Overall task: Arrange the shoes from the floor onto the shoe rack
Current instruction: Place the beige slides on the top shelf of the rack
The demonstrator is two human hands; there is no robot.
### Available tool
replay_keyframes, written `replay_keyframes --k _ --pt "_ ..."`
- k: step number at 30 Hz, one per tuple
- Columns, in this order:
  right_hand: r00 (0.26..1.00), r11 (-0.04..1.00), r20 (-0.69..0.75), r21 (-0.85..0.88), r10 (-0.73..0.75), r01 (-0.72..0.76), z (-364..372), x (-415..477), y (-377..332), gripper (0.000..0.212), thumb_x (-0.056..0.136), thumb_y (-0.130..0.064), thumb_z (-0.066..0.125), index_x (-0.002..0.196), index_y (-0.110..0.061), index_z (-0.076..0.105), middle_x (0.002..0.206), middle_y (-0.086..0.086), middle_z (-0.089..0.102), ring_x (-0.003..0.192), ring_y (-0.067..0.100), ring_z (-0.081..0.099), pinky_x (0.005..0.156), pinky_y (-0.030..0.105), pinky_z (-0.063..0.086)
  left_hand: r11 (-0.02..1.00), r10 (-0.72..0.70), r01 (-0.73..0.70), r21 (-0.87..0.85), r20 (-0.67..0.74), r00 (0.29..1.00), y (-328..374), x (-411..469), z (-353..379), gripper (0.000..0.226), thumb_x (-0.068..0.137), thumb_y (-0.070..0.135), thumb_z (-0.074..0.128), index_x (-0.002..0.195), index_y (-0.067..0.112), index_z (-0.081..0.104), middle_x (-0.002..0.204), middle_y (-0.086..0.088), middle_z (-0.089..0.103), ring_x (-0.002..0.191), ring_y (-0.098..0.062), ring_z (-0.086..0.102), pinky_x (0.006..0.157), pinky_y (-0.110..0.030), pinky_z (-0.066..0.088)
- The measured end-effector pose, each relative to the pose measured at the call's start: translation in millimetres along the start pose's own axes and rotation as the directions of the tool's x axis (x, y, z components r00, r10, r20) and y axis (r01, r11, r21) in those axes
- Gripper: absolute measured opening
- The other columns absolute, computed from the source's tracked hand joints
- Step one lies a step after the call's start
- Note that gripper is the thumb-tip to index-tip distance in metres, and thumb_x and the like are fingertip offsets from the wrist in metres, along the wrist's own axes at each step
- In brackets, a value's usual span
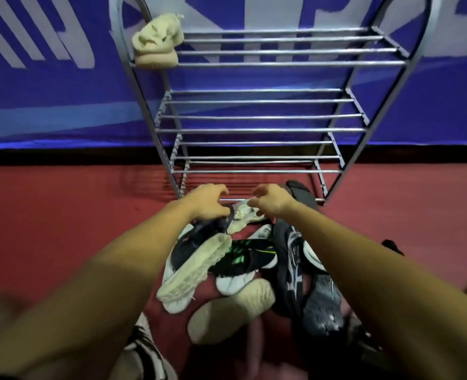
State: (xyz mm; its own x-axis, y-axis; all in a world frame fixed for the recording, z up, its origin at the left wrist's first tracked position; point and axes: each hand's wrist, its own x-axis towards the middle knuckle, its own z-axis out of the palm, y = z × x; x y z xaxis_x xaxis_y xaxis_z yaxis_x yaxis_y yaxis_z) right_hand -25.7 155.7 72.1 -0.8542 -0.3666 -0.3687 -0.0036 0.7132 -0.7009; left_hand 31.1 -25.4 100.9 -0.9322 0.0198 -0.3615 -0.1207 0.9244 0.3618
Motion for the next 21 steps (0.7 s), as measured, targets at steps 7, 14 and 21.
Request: replay_keyframes --k 7,14,21 --pt "0.969 0.976 0.129 0.03 0.209 -0.214 77 -27 93 0.023 0.089 -0.019 0.071 0.107 -0.007 0.067 0.095 0.01 0.07 0.085 0.027 0.068 0.086 0.041 0.056 1.0 -0.031 0.029 0.009 0.215 0.976 -5 8 91 0.059 0.09 0.035 0.065 0.141 0.015 0.046 0.123 -0.01 0.061 0.105 -0.028 0.06 0.088 -0.038 0.05" --pt "0.909 0.951 0.278 -0.073 0.31 -0.302 119 -47 144 0.028 0.086 -0.03 0.064 0.109 -0.016 0.07 0.089 0.008 0.069 0.071 0.022 0.066 0.058 0.027 0.051 0.998 -0.058 0.047 0.036 0.409 0.911 -10 6 190 0.054 0.082 0.038 0.067 0.132 0.022 0.055 0.122 -0.007 0.065 0.105 -0.026 0.061 0.086 -0.034 0.05" --pt "0.896 0.917 0.211 -0.173 0.39 -0.358 131 -45 163 0.045 0.095 -0.035 0.047 0.139 -0.026 0.046 0.109 0.016 0.07 0.074 0.026 0.072 0.055 0.026 0.052 0.997 -0.078 0.071 0.032 0.479 0.874 -16 11 231 0.052 0.083 0.035 0.068 0.13 0.019 0.053 0.106 -0.004 0.062 0.094 -0.025 0.059 0.074 -0.032 0.044"
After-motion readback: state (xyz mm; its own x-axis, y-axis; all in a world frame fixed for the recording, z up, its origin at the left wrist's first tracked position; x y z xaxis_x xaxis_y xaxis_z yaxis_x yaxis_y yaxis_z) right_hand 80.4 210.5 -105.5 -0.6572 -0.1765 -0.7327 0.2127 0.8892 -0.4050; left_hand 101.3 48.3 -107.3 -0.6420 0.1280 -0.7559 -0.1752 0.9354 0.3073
